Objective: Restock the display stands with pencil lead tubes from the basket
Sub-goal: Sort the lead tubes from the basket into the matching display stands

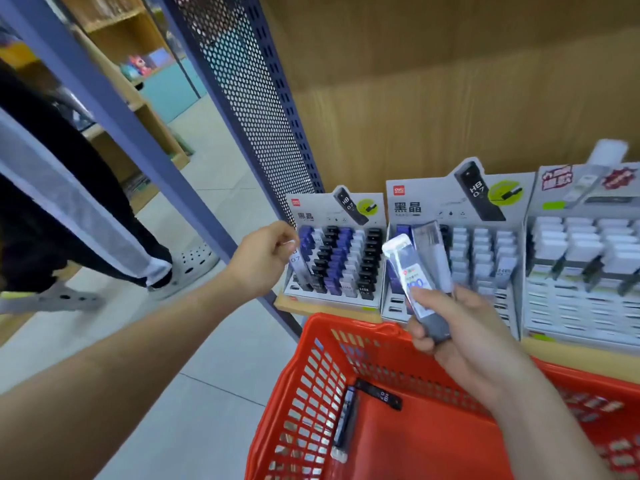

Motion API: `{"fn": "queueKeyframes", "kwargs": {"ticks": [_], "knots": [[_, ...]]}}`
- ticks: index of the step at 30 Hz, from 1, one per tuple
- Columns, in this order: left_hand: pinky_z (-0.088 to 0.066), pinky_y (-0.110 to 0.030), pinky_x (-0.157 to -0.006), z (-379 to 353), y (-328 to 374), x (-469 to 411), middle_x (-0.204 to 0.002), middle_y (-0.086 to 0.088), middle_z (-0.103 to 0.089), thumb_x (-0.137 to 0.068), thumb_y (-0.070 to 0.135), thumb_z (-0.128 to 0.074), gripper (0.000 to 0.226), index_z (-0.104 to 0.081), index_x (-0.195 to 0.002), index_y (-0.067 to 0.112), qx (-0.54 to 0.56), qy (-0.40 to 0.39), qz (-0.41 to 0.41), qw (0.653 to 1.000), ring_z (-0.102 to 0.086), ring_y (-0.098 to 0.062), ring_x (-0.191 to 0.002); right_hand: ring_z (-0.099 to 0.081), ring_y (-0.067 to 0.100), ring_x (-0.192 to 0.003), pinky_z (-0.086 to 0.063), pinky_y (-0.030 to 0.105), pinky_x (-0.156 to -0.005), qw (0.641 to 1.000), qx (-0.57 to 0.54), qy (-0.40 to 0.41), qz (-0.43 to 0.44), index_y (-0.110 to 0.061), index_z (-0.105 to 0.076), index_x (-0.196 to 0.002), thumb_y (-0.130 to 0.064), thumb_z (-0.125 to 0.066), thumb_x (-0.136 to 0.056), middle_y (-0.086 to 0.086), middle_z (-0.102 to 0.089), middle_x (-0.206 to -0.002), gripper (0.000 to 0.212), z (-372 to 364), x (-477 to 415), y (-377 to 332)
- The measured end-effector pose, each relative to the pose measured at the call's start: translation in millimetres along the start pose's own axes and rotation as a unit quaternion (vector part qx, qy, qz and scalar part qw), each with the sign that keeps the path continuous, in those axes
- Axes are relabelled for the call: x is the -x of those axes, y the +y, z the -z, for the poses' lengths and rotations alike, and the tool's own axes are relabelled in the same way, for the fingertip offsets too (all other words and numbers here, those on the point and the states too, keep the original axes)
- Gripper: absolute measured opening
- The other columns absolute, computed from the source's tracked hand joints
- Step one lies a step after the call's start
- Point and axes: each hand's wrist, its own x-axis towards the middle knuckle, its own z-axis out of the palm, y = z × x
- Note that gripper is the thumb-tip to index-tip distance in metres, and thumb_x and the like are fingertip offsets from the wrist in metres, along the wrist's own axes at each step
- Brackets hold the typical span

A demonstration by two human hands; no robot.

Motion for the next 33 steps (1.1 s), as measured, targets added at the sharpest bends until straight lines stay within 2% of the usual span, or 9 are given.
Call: {"fn": "queueKeyframes", "kwargs": {"ticks": [2,6,12,17,20,23,27,30,33], "knots": [[-0.048,-0.03,-0.075,-0.4,-10.2,-2.5,-0.083,0.001,-0.062,-0.097,0.011,-0.051,0.012,-0.062,-0.096,0.016,0.015,0.016,0.008,1.0,-0.057,-0.017,-0.076,-0.057,0.016,-0.054,-0.044,0.022,-0.043,1.0,0.002,-0.018,0.0,-0.006,-0.062,-0.097,-0.003,-0.062,-0.089,0.006,-0.061,-0.071,0.009,-6.3,-3.0,7.2],[-0.049,-0.028,-0.078,1.0,-25.5,-15.4,-0.086,0.003,-0.065,-0.094,0.012,-0.057,0.012,-0.068,-0.095,0.017,0.027,0.049,0.012,0.998,-0.061,-0.016,-0.081,-0.065,0.017,-0.058,-0.051,0.023,-0.046,0.999,0.04,-0.027,0.01,-0.004,-0.062,-0.101,-0.017,-0.067,-0.076,0.009,-0.067,-0.075,0.029,-14.5,-6.3,16.1],[-0.047,-0.031,-0.074,-4.8,-43.1,-28.6,-0.095,-0.004,-0.064,-0.096,0.006,-0.047,0.021,-0.065,-0.102,0.012,-0.049,0.058,-0.009,0.997,-0.058,-0.023,-0.087,-0.049,0.014,-0.048,-0.03,0.017,-0.034,0.996,0.089,0.009,0.022,-0.007,-0.06,-0.103,-0.03,-0.065,-0.078,0.009,-0.067,-0.073,0.034,-23.2,-17.4,27.1],[-0.046,-0.029,-0.075,-3.8,-41.5,-43.5,-0.095,-0.005,-0.065,-0.096,0.005,-0.046,0.021,-0.066,-0.103,0.01,-0.006,0.092,-0.033,0.995,-0.058,-0.024,-0.089,-0.046,0.018,-0.049,-0.032,0.021,-0.036,0.997,0.069,0.021,0.009,-0.004,-0.062,-0.107,-0.028,-0.066,-0.077,0.02,-0.061,-0.079,0.039,-26.0,-26.1,34.8],[-0.043,-0.023,-0.086,-14.6,-35.3,-56.1,-0.107,-0.002,-0.07,-0.096,0.012,-0.054,0.021,-0.07,-0.11,0.014,-0.024,0.062,-0.059,0.996,-0.061,-0.019,-0.101,-0.049,0.022,-0.043,-0.034,0.025,-0.032,0.999,0.029,0.02,0.005,0.006,-0.06,-0.104,-0.019,-0.066,-0.069,0.025,-0.058,-0.079,0.043,-32.4,-29.3,35.4],[-0.042,-0.023,-0.091,-30.8,-38.6,-67.5,-0.113,-0.001,-0.069,-0.095,0.013,-0.055,0.022,-0.071,-0.11,0.014,-0.052,0.041,-0.085,0.994,-0.061,-0.019,-0.106,-0.054,0.025,-0.045,-0.039,0.026,-0.033,0.999,0.034,0.01,0.004,0.005,-0.064,-0.103,-0.028,-0.079,-0.064,0.031,-0.06,-0.08,0.053,-38.7,-31.1,36.5],[-0.046,-0.031,-0.088,-45.2,-45.0,-75.3,-0.105,-0.007,-0.071,-0.092,0.008,-0.057,0.017,-0.073,-0.099,0.01,-0.081,0.02,-0.105,0.991,-0.063,-0.025,-0.1,-0.056,0.023,-0.046,-0.041,0.026,-0.033,0.999,0.04,-0.005,-0.003,0.004,-0.061,-0.105,-0.015,-0.063,-0.073,0.024,-0.067,-0.079,0.038,-35.5,-32.6,37.9],[-0.043,-0.028,-0.082,-49.7,-48.4,-75.5,-0.099,-0.006,-0.072,-0.092,0.006,-0.056,0.017,-0.073,-0.097,0.008,-0.099,0.027,-0.113,0.988,-0.063,-0.024,-0.094,-0.056,0.024,-0.047,-0.042,0.027,-0.034,0.999,0.044,-0.015,-0.012,0.004,-0.061,-0.104,-0.014,-0.063,-0.073,0.024,-0.068,-0.078,0.036,-34.8,-32.2,37.4],[-0.045,-0.032,-0.084,-49.0,-53.1,-79.5,-0.1,-0.005,-0.073,-0.092,0.007,-0.057,0.017,-0.073,-0.099,0.009,-0.12,0.037,-0.123,0.984,-0.062,-0.025,-0.097,-0.056,0.024,-0.047,-0.042,0.027,-0.035,0.998,0.051,-0.012,-0.018,0.004,-0.061,-0.103,-0.014,-0.062,-0.073,0.023,-0.069,-0.077,0.035,-34.0,-31.5,36.5]]}}
